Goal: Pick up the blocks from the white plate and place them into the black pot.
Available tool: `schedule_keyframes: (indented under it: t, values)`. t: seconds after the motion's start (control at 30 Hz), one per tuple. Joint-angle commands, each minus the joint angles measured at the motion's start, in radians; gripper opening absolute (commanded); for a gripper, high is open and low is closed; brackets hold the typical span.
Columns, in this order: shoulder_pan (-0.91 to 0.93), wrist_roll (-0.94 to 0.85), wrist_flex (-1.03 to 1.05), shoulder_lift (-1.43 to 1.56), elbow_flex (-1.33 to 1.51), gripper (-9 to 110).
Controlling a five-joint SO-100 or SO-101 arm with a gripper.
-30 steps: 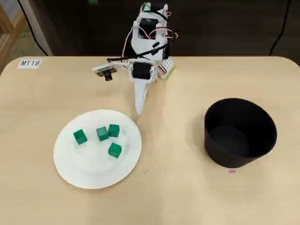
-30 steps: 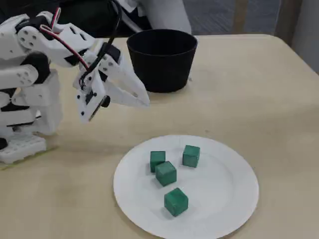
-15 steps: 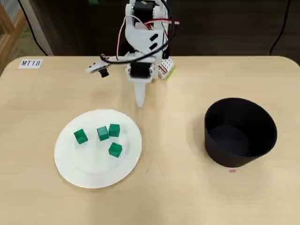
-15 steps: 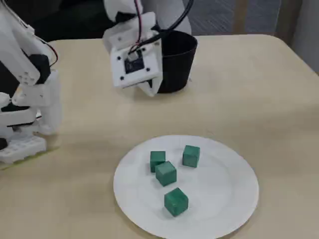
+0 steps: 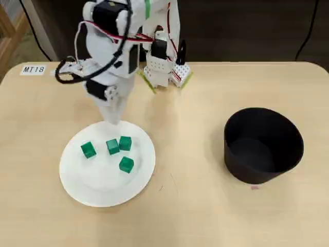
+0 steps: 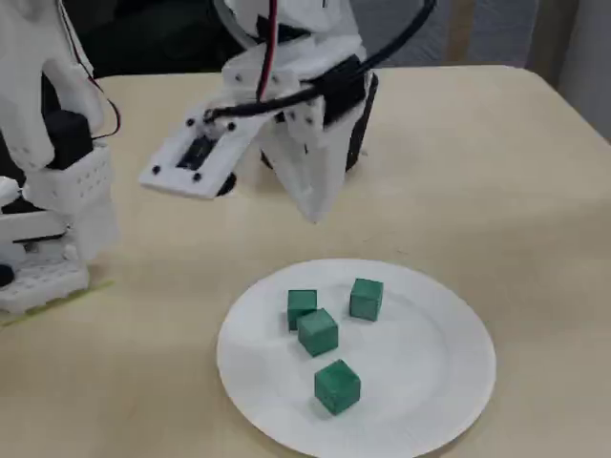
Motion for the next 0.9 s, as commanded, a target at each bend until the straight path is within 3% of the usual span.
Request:
schedule_keyframes:
  t: [0.0,0.37,0.53,0.87]
  values:
    - [0.052,0.087,0.026,-0.012,-0.040,-2]
    - [0.123,0.230,0.005,-0.169,-0.057,-2]
    - [0.121,0.184,0.005,-0.256,-0.094,20]
    - [0.114,0.100,-0.002,-0.397,-0.190,28]
